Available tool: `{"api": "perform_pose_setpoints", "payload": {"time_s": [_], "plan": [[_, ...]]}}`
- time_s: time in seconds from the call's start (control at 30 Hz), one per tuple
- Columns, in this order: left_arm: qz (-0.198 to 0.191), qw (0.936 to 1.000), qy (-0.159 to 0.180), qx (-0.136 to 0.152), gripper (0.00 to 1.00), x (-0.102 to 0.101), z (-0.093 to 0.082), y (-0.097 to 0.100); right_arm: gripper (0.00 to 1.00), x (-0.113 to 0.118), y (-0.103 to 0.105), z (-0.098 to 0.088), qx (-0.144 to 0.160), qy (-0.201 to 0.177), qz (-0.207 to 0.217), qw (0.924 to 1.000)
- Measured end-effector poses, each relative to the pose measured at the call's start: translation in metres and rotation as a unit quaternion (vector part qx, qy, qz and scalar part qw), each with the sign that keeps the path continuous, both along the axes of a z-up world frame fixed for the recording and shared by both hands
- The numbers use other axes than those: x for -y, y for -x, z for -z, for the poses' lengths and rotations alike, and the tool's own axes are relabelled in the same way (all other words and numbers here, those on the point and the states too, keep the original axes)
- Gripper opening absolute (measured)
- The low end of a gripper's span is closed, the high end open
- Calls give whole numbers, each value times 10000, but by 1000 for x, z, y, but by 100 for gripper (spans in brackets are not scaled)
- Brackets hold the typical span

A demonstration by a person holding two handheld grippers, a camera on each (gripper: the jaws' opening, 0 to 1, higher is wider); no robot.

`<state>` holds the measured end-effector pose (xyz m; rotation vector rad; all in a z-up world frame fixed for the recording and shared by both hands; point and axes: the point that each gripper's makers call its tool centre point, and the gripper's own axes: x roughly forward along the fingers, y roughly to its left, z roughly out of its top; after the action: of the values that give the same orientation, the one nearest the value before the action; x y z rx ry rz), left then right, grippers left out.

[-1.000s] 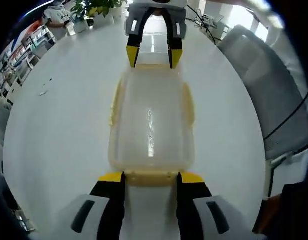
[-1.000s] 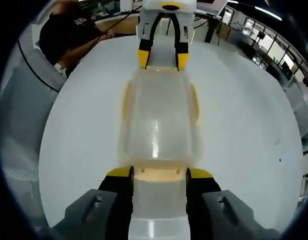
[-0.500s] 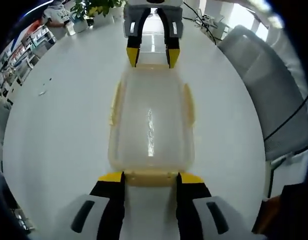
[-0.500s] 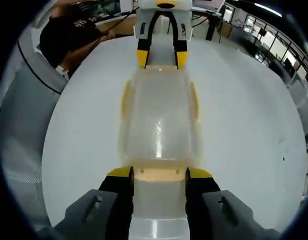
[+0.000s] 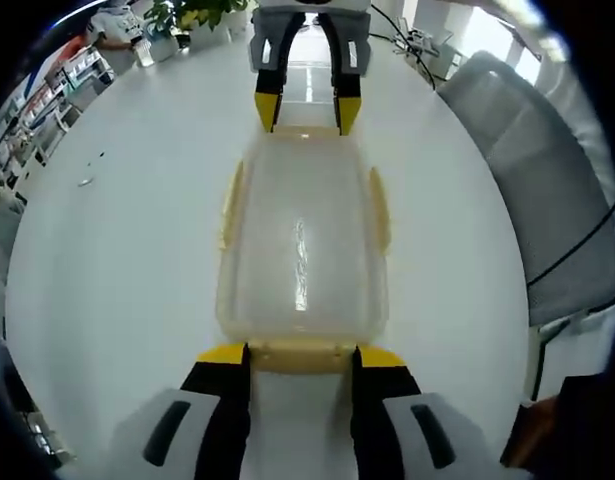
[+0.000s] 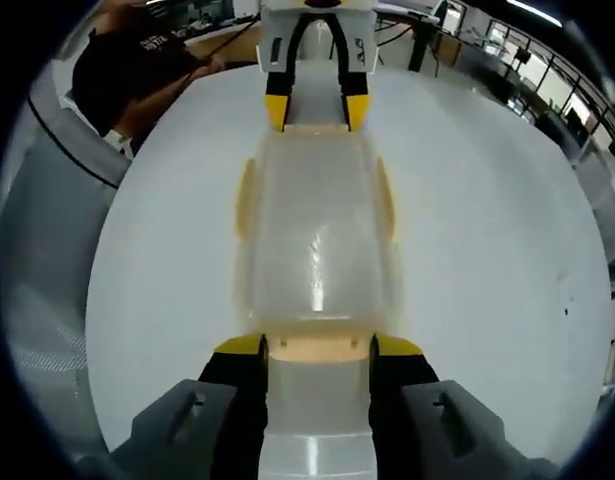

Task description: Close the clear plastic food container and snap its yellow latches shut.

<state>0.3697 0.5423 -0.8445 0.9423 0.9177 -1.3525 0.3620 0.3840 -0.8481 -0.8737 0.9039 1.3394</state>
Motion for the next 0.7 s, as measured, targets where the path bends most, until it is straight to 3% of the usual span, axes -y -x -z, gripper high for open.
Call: {"api": "perform_pose_setpoints", "payload": {"time_s": [0.37,0.7], "plan": [[-65,9996,-193,-216,33,-3,-6,20,36,-1,18,-11,-98,6,-143,9999],[-106,9998,-128,-79,33,2,-32,28,35,4,25,-31,-12,-143,-164,9998]]}}
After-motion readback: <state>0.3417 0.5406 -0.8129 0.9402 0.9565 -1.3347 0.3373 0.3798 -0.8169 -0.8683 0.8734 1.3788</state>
